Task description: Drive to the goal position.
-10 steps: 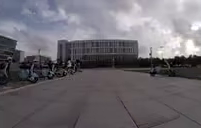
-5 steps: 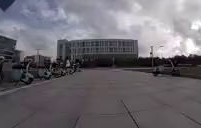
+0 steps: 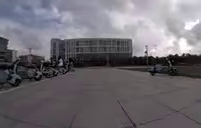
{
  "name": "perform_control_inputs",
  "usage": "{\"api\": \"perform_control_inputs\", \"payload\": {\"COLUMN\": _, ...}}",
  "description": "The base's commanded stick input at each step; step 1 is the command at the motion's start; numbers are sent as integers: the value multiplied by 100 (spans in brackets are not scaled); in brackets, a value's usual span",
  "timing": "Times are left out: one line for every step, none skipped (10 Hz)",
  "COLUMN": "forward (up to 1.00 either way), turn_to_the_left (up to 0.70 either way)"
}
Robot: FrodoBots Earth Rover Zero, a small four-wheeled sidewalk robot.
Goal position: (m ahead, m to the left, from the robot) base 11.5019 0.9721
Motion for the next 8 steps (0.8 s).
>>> {"api": "perform_control_inputs", "payload": {"forward": 70, "turn_to_the_left": 0}}
{"api": "perform_control_inputs", "payload": {"forward": 70, "turn_to_the_left": 0}}
{"api": "perform_control_inputs", "payload": {"forward": 70, "turn_to_the_left": 0}}
{"api": "perform_control_inputs", "payload": {"forward": 70, "turn_to_the_left": 0}}
{"api": "perform_control_inputs", "payload": {"forward": 70, "turn_to_the_left": 0}}
{"api": "perform_control_inputs", "payload": {"forward": 70, "turn_to_the_left": 0}}
{"api": "perform_control_inputs", "payload": {"forward": 70, "turn_to_the_left": 0}}
{"api": "perform_control_inputs", "payload": {"forward": 70, "turn_to_the_left": 0}}
